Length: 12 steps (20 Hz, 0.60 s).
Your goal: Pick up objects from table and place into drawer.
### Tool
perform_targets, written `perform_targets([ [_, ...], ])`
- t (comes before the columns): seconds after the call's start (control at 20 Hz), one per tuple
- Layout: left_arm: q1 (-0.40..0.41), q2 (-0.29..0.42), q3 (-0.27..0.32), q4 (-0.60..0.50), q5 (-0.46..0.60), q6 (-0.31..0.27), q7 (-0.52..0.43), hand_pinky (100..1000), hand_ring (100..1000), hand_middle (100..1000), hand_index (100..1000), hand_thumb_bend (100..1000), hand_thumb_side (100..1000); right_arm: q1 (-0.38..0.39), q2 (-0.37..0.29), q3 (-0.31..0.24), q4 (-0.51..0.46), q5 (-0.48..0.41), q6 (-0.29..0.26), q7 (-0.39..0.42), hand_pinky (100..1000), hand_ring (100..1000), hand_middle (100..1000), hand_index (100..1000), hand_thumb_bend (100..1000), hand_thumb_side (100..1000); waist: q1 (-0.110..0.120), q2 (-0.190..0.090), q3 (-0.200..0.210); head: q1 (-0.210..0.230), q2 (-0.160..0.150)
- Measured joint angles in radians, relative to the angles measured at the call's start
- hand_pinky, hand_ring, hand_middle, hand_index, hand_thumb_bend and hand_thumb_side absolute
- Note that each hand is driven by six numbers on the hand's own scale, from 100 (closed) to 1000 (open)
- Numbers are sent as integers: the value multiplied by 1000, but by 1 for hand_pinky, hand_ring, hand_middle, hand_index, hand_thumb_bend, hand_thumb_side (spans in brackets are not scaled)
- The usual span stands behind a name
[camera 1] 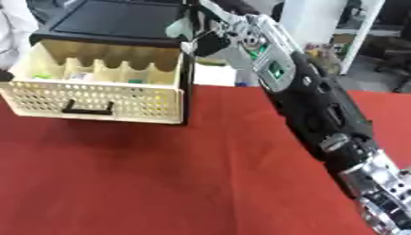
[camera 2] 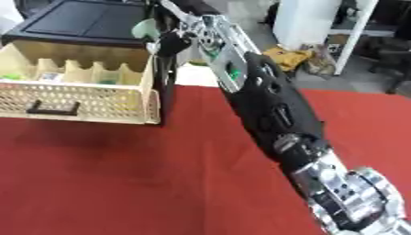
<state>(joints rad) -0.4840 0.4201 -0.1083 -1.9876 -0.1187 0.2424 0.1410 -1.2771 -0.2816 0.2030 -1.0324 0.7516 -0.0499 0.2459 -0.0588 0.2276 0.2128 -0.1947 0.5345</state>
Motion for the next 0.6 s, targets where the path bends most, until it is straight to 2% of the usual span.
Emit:
perform_targets([
  [0.6,-9,0,-6,0,0,0,-8,100,100,100,588,100,1000,-31,58,-6,37,34,-1,-20,458,667,316,425,100,100,-9,2,16,-17,-9],
])
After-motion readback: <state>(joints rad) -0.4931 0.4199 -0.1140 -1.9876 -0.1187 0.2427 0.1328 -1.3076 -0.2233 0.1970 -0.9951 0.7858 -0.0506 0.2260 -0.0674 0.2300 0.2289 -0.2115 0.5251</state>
